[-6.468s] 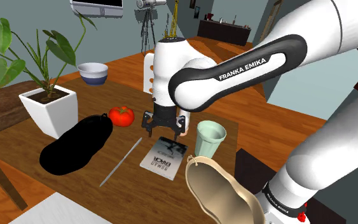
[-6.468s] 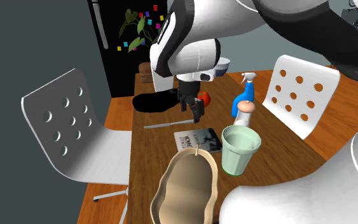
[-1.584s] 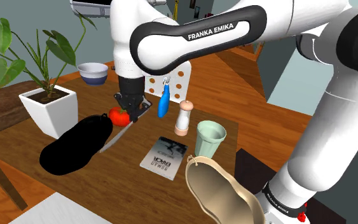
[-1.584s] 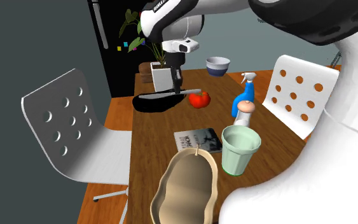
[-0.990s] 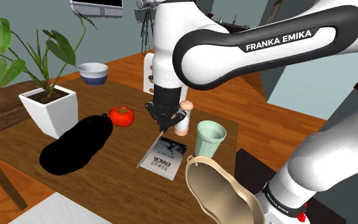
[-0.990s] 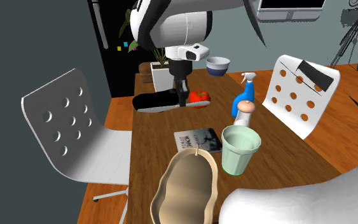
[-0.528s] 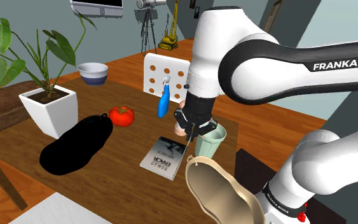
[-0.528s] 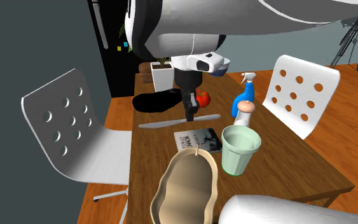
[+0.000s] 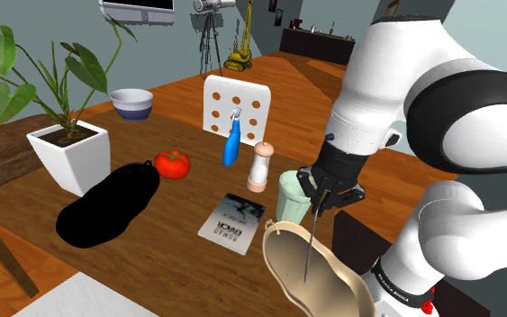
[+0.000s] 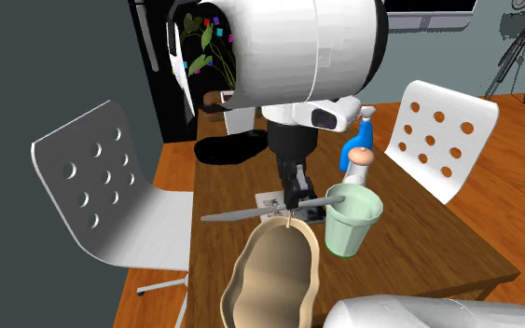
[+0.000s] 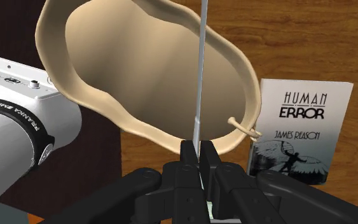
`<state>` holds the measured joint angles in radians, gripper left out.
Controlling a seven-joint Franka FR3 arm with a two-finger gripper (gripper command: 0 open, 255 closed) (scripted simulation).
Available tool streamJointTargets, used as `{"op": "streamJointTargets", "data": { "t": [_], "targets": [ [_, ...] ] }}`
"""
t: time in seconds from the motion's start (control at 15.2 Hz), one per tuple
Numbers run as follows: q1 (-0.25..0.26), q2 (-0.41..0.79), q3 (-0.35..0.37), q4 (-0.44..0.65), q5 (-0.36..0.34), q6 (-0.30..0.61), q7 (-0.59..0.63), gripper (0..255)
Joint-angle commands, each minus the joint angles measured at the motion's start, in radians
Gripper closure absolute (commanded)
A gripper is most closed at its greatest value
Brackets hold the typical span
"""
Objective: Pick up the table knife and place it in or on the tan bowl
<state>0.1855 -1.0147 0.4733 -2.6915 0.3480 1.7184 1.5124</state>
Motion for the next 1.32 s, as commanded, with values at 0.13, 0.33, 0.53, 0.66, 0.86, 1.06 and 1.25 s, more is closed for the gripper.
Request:
{"op": "streamJointTargets", "data": {
  "t": [0.13,0.33,0.53,0.66,0.86,1.06,1.25],
  "targets": [
    [0.048,-0.108,-0.013,-0.066,0.014,-0.048,0.011,255],
    [0.057,-0.109,0.004,-0.105,0.031,-0.012,0.012,255],
    [0.066,-0.107,0.023,-0.143,0.050,0.026,0.012,255],
    [0.072,-0.104,0.036,-0.167,0.063,0.053,0.013,255],
    [0.082,-0.097,0.057,-0.202,0.085,0.094,0.013,255],
    [0.092,-0.085,0.080,-0.236,0.107,0.138,0.014,255],
    [0.097,-0.076,0.093,-0.254,0.121,0.164,0.015,255]
  ]
}}
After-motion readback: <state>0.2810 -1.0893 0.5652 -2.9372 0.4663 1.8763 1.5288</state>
